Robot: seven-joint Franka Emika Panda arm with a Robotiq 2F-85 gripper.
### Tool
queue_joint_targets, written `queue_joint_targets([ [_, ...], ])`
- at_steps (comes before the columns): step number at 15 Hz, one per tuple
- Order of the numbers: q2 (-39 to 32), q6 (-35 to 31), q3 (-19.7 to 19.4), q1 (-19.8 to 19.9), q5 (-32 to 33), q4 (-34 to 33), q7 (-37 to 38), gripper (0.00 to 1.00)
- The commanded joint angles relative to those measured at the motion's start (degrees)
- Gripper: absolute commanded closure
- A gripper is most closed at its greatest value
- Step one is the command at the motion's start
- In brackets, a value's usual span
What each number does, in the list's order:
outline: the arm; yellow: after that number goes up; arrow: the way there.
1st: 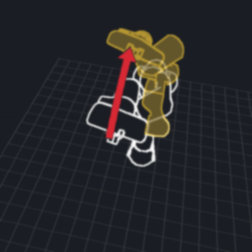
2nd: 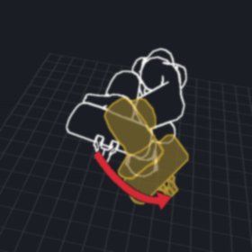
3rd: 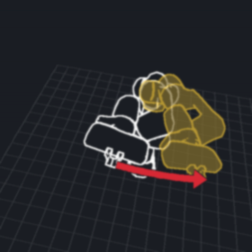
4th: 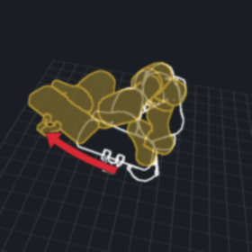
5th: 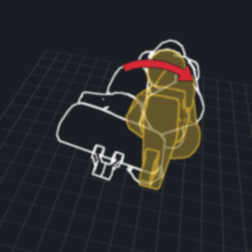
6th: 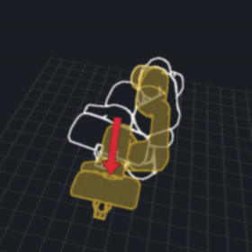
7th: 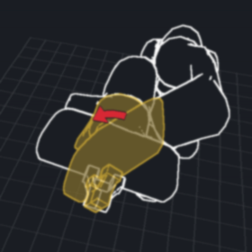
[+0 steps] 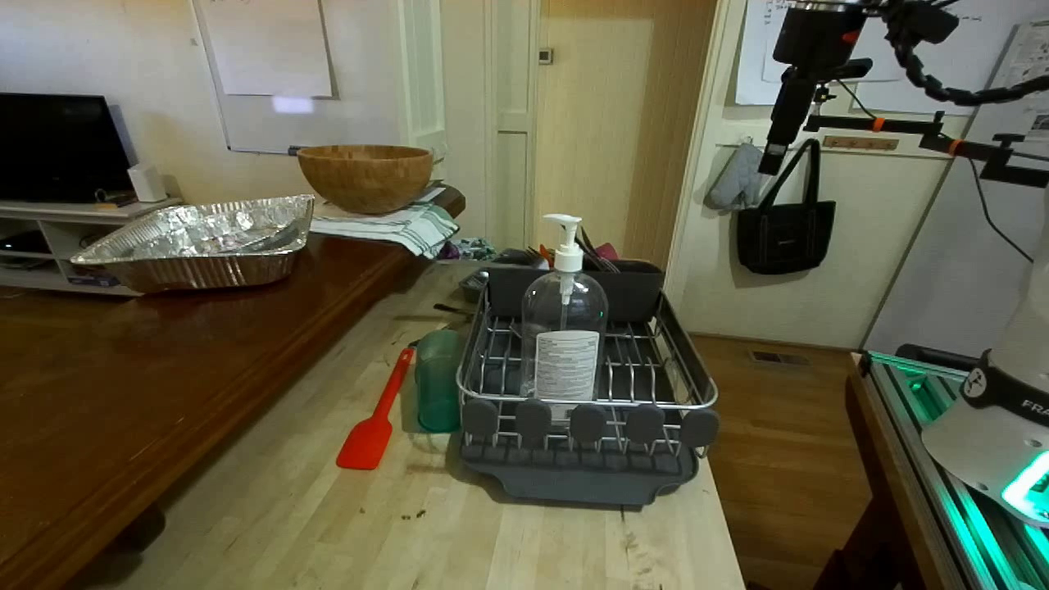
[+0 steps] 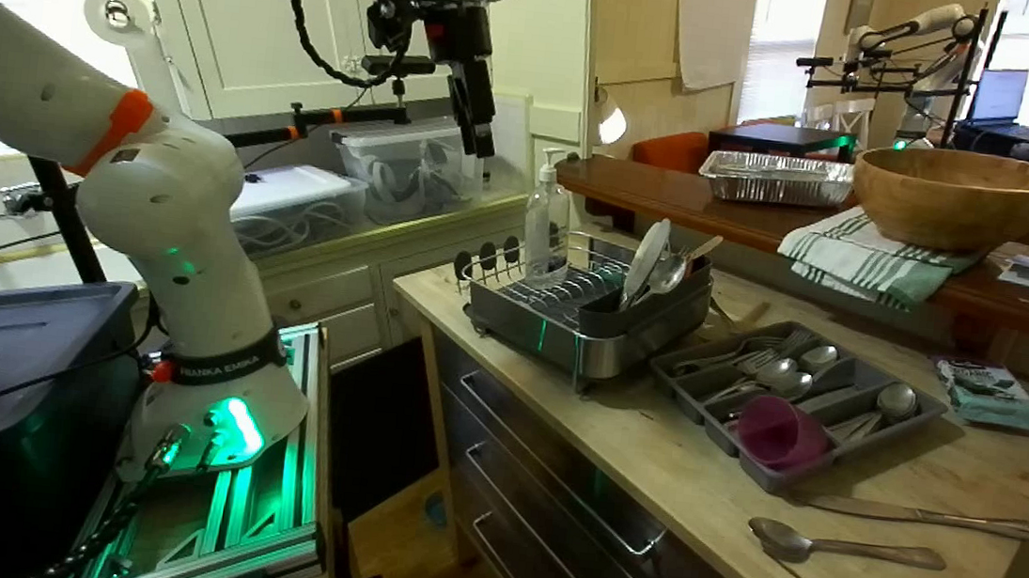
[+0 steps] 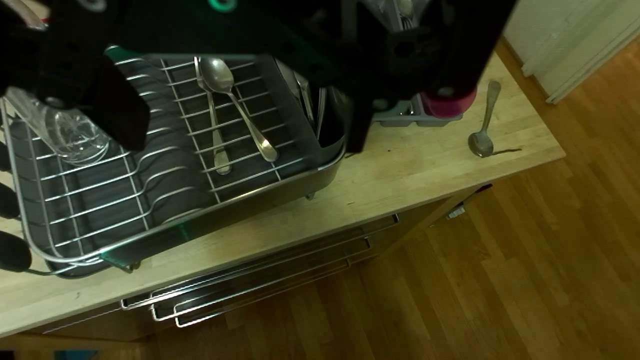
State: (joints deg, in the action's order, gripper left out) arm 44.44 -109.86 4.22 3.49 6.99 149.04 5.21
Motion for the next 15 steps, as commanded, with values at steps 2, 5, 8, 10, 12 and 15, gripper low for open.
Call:
queue_joint_targets([
  [2,-0.07,0.21,-0.51,-0.65,0.39,-0.15,0.38,0.00],
  [5,-0.07,0.21,-0.51,-0.65,0.39,-0.15,0.38,0.00],
  [8,-0.07,0.21,-0.51,-0.65,0.39,-0.15,0.38,0.00],
  [10,-0.07,0.21,-0.51,-0.65,0.39,-0.15,0.38,0.00],
  [12,1.44,-0.81,-2.06,-0.04,-0.21,1.12,0.36,0.00],
  [15,2.58,-3.16,-6.74,2.19,0.42,2.02,-1.63,0.00],
])
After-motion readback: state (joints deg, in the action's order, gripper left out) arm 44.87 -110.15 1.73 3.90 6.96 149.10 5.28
